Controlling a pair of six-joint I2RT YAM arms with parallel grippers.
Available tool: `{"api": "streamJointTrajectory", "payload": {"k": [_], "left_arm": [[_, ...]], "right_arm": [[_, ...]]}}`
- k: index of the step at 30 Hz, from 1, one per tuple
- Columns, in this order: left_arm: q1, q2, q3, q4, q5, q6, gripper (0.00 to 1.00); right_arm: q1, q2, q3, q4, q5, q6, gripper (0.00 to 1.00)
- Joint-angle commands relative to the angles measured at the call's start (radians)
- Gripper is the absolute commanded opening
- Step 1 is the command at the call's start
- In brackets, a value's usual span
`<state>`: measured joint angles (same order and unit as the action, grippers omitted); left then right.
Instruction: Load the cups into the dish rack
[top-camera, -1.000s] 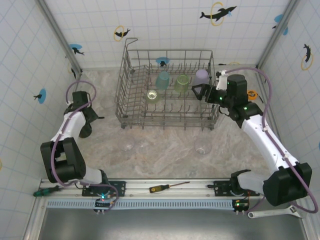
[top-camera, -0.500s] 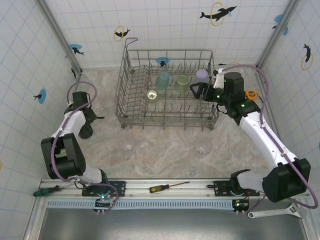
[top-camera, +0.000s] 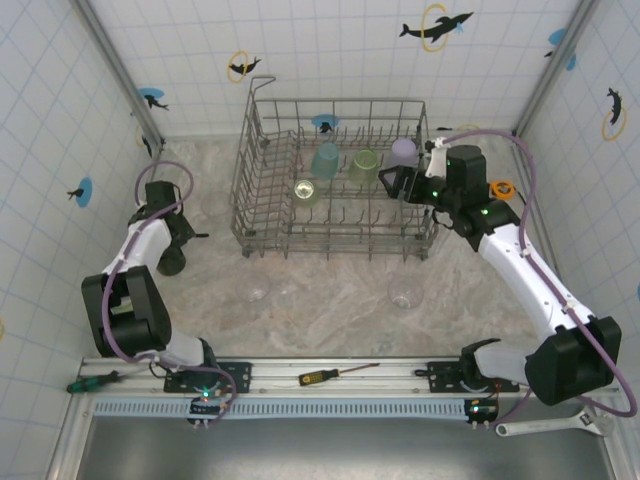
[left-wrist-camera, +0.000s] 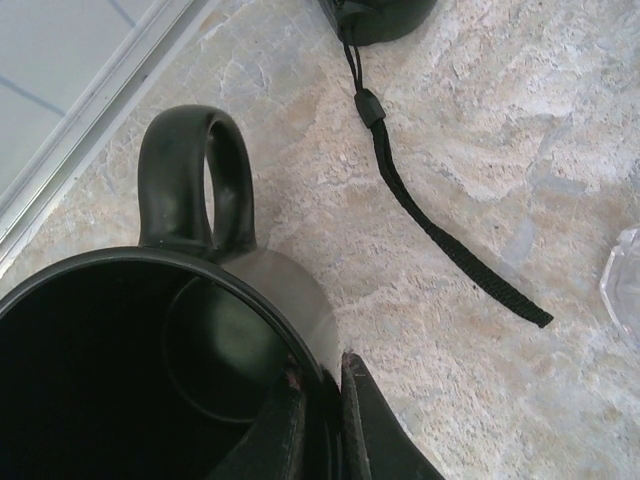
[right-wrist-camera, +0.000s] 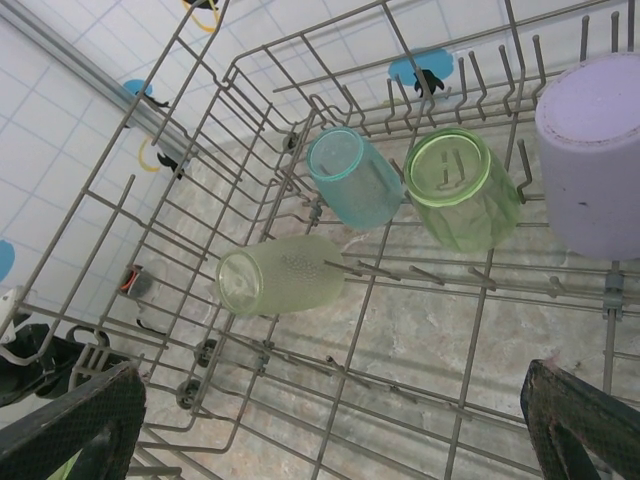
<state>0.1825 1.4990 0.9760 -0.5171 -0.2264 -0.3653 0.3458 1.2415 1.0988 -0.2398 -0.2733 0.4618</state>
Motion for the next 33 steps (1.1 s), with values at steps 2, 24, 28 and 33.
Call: {"api": "streamJointTrajectory", "payload": {"k": [2,24,28,33], "left_arm": [[0.003,0.004,0.064,-0.063,-0.005,0.032,0.0],[0.003,-0.102,0.232,-0.12,0.11,0.003,0.0],[0.003,-0.119,0.252,-0.093,0.143,0.002,0.0],[0.003,-0.138,0.278,-0.066,0.185,-0.015,0.0]], "right_arm": [[0.003,-0.033,-0.05,0.021,0.016,-0.002,1.0],[0.003,-0.081,-0.123,0.058,0.016,0.006,1.0],[0.004,-0.073,-0.128,0.07,0.006,0.008,1.0],[0.003,-0.063,-0.121,0.079,-0.006,0.014,1.0]]}}
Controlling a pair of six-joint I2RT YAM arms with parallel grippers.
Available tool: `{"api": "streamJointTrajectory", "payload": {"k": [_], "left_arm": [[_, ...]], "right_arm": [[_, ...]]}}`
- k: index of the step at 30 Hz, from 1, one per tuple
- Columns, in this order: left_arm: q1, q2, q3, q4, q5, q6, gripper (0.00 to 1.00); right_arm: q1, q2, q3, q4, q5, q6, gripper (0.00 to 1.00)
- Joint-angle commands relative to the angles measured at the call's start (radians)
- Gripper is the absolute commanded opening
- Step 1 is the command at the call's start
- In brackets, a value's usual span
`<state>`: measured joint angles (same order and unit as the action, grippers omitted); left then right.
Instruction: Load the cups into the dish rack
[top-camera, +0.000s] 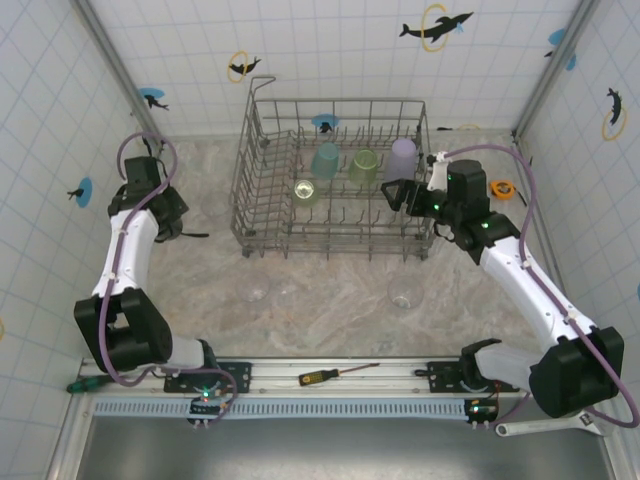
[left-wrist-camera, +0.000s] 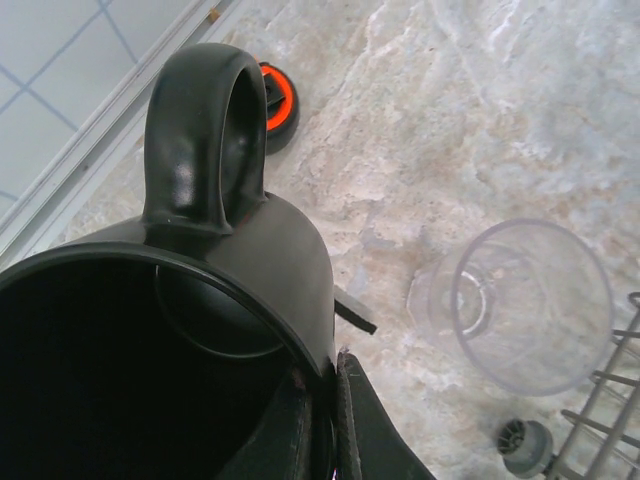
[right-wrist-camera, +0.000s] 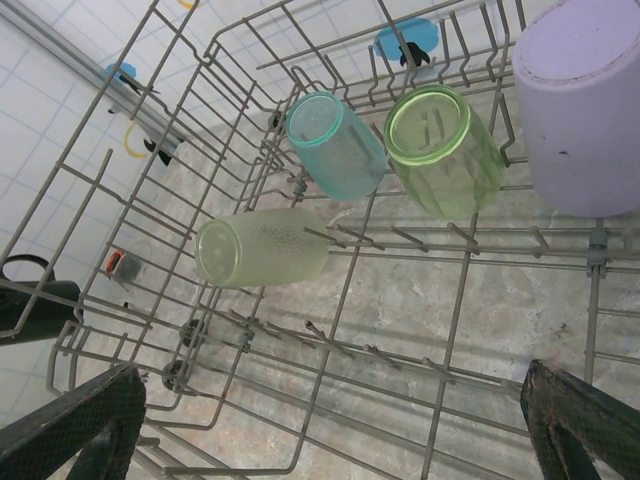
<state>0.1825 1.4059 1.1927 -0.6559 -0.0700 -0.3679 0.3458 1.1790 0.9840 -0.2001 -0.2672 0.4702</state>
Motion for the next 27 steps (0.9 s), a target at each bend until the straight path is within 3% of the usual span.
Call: {"api": "streamJointTrajectory", "payload": {"k": [1,9,27], "left_arm": [[0.004,-0.05,0.067,0.081,0.039,-0.018,0.0],[0.004,-0.074,0.122,0.145,0.129,-0.048,0.0],[0.002,-0.122,0.191,0.431,0.461,-0.221,0.0]], "right_arm": [[0.003,0.002,-0.005,0.041,-0.012,0.007,1.0],[0.003,0.019,-0.002,0.057,-0.028,0.019,1.0],[0.007,0.038,-0.009,0.083,-0.046,0.05,1.0]]}}
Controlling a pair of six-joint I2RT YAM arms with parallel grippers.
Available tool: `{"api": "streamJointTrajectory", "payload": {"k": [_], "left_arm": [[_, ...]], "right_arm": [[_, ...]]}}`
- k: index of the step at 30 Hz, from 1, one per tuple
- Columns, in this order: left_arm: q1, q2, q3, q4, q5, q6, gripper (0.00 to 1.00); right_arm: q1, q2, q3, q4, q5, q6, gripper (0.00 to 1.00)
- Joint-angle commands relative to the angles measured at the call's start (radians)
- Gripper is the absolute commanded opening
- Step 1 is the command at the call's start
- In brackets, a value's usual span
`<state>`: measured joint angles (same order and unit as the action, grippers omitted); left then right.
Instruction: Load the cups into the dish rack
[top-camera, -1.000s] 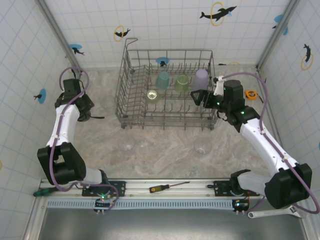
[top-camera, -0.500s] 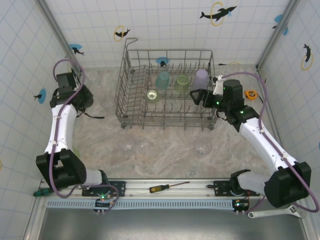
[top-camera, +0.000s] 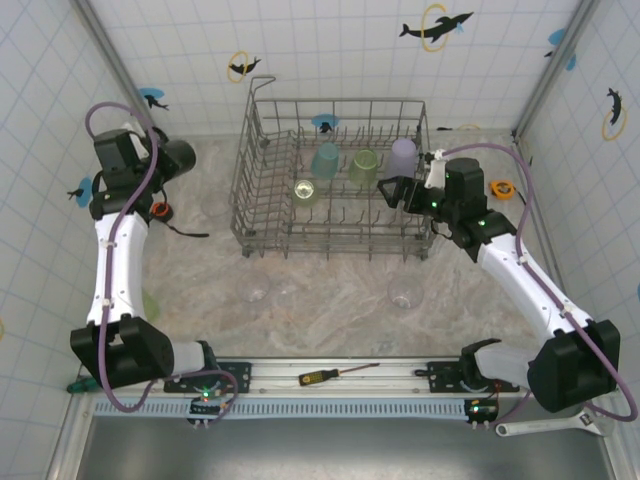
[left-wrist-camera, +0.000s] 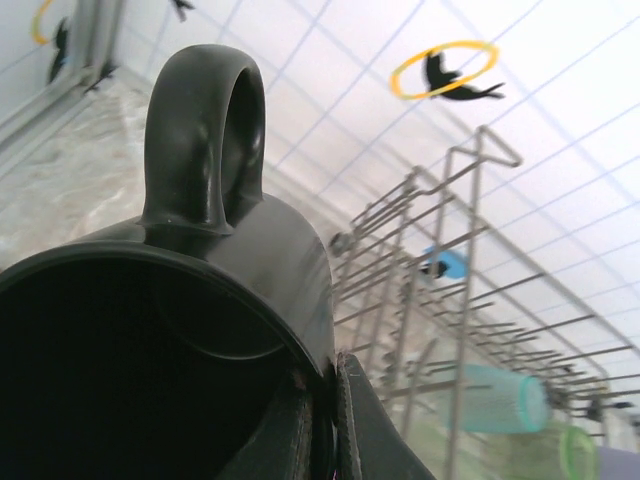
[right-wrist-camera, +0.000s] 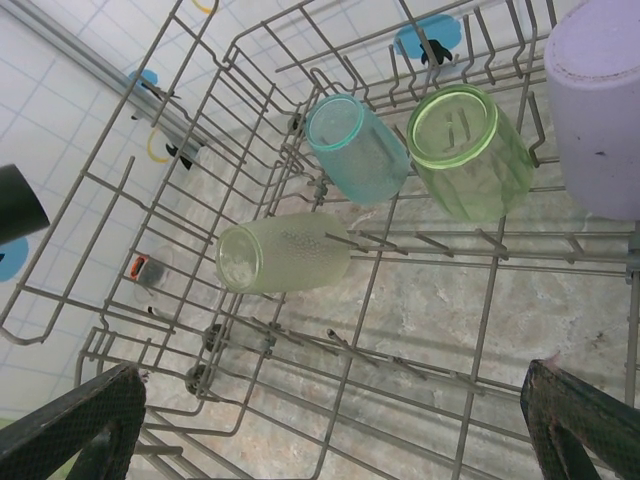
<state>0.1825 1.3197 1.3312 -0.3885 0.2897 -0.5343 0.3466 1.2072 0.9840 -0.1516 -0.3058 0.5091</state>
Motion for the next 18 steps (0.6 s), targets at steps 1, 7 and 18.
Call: {"api": "streamJointTrajectory", "payload": {"k": [1,7,18], "left_arm": [[0.001,-0.034,0.052,0.183,0.128,-0.068,0.0],[-0.011,-0.045,0.008,0.342,0.254,-0.171,0.0],[-0.13,-0.01,0.03,0.486,0.35,-0.263,0.0]], "right_arm": [[0.007,0.009,-0.008,0.034,-0.007,0.012,1.0],[0.018,0.016,-0.006,0.047,-0.013,0.024,1.0],[0.037,0.04,-0.013,0.156,-0.108,0.086,1.0]]}}
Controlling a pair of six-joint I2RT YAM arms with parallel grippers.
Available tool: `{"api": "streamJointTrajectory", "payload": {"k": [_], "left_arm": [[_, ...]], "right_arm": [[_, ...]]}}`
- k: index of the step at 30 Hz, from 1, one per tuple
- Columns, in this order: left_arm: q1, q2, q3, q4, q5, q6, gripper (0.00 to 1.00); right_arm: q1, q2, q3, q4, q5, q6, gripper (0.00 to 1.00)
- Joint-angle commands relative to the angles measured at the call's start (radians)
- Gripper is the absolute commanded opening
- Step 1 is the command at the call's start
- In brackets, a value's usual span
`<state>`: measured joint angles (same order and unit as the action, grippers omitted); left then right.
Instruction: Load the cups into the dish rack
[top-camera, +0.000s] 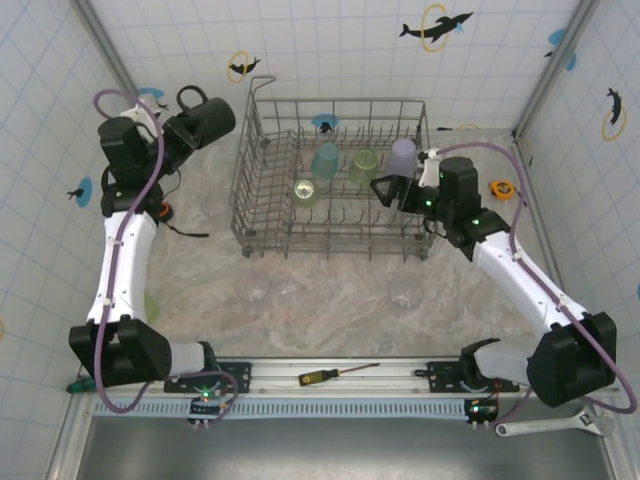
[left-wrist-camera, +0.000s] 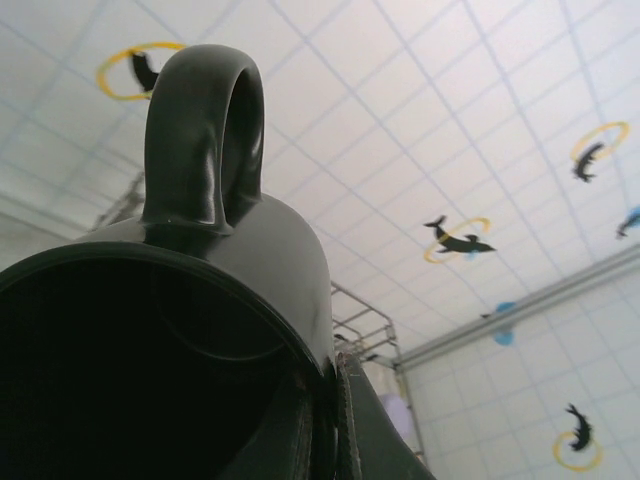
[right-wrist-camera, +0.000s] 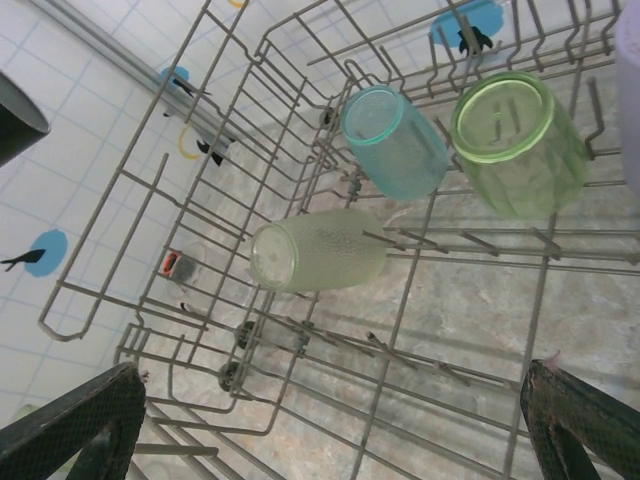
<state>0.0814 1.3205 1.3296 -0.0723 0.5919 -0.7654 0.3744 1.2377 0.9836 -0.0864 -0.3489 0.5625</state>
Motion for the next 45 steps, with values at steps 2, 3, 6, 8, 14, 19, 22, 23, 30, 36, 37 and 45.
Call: {"api": "streamJointTrajectory", "payload": {"k": [2,3,6,8,14,19,22,23,30,36,37,45], "left_arm": [[-0.059,-0.003,0.037,0.182,0.046,-0.032,0.0],[-0.077,-0.001,0.037,0.191,0.042,-0.035,0.0],[-0.126,0.012,0.031,0.222,0.038,-0.043,0.0],[-0.164,0.024,0.025,0.243,0.035,-0.051,0.0],[-0.286,0.08,0.023,0.303,0.035,-0.066,0.0],[-0.348,0.127,0.009,0.38,0.02,-0.109,0.0],[-0.38,0.157,-0.001,0.444,0.02,-0.143,0.0],[-0.39,0.166,-0.002,0.457,0.017,-0.149,0.0],[-0.438,0.222,-0.04,0.602,0.031,-0.237,0.0],[-0.468,0.252,-0.067,0.673,-0.006,-0.282,0.0],[-0.472,0.255,-0.077,0.691,-0.016,-0.29,0.0],[-0.499,0.306,-0.118,0.836,-0.046,-0.4,0.0]], "right_arm": [[0.016,0.011,-0.013,0.117,-0.076,0.046,1.0],[0.02,0.012,-0.013,0.13,-0.081,0.053,1.0],[0.022,0.017,-0.015,0.186,-0.098,0.086,1.0],[0.022,0.025,-0.023,0.238,-0.122,0.118,1.0],[0.029,0.048,-0.047,0.377,-0.16,0.209,1.0],[0.035,0.064,-0.065,0.496,-0.159,0.274,1.0],[0.039,0.079,-0.078,0.578,-0.155,0.33,1.0],[0.041,0.085,-0.082,0.603,-0.15,0.347,1.0],[0.053,0.158,-0.083,0.776,-0.15,0.475,1.0],[0.061,0.202,-0.114,0.892,-0.105,0.558,1.0],[0.061,0.208,-0.118,0.907,-0.092,0.571,1.0],[0.067,0.301,-0.08,1.02,-0.054,0.678,1.0]]}}
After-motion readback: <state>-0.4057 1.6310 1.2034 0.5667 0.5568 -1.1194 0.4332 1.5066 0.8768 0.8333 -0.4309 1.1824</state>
